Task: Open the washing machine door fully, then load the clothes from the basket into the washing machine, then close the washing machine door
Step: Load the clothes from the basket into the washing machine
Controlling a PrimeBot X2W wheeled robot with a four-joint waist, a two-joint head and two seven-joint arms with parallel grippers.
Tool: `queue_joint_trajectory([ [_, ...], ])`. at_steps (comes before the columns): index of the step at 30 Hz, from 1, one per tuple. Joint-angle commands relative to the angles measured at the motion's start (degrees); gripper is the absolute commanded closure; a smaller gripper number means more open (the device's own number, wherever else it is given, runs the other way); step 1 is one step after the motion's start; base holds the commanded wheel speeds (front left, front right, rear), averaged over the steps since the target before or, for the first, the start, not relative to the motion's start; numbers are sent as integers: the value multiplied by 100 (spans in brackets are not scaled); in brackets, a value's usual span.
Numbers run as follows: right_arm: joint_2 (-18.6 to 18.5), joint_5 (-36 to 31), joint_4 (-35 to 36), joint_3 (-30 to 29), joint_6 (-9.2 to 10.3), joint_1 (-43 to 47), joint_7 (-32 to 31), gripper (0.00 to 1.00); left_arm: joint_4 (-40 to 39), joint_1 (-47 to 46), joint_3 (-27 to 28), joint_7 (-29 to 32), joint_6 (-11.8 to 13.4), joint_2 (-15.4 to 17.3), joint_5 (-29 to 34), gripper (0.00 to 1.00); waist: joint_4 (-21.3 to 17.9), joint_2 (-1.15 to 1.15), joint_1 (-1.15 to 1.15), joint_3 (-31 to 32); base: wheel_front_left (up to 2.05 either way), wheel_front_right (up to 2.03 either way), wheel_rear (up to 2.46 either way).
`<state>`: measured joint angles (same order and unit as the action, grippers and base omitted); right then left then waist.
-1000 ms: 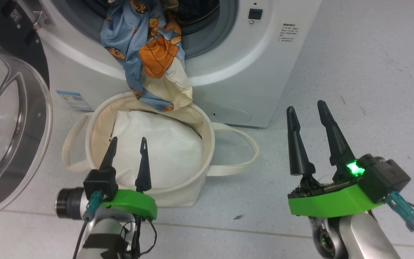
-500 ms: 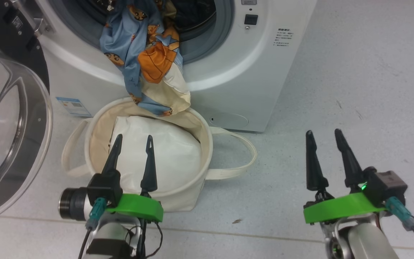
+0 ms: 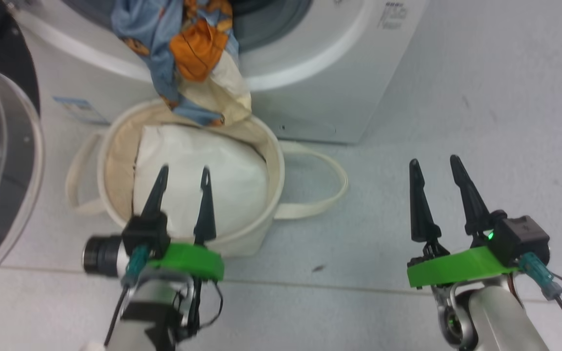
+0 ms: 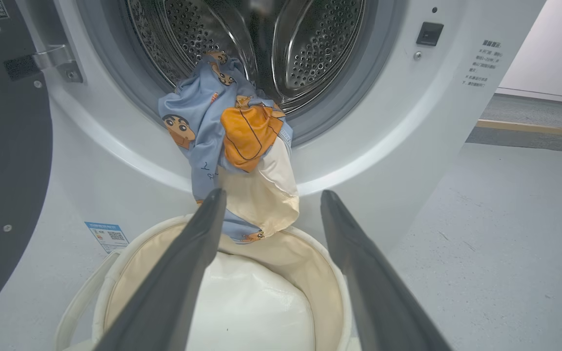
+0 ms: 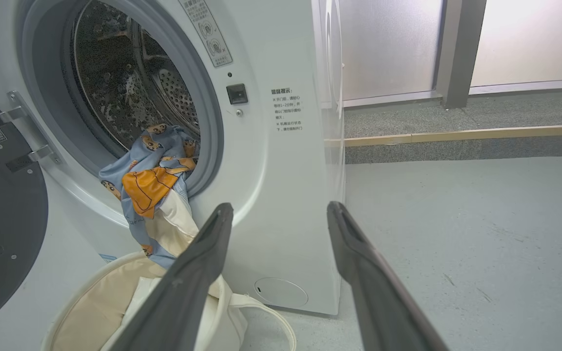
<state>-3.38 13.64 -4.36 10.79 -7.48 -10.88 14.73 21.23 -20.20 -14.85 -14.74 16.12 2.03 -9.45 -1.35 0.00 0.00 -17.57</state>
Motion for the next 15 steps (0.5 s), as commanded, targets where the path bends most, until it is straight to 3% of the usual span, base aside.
queue_joint_trajectory([
  [1, 50, -121, 188, 128, -1, -151, 27, 0, -110, -336, 103, -26, 21, 85, -39, 0, -34, 0, 0, -346, 0, 0, 0],
  [10, 3, -535, 180, -32, -1, -531, 27, 0, 897, -1707, 257, -26, -175, 85, -275, 0, -170, 0, 0, -1686, 0, 0, 0],
  [13, 4, -510, 276, -56, -1, -654, 27, 0, 1423, -2140, 528, -26, -509, 85, -1090, 0, -266, 0, 0, -1983, 0, 0, 0],
  [15, 0, -490, 327, -69, -1, -705, 27, 0, 1864, -2516, 530, -26, -681, 85, -1191, 0, -311, 0, 0, -2153, 0, 0, 0],
])
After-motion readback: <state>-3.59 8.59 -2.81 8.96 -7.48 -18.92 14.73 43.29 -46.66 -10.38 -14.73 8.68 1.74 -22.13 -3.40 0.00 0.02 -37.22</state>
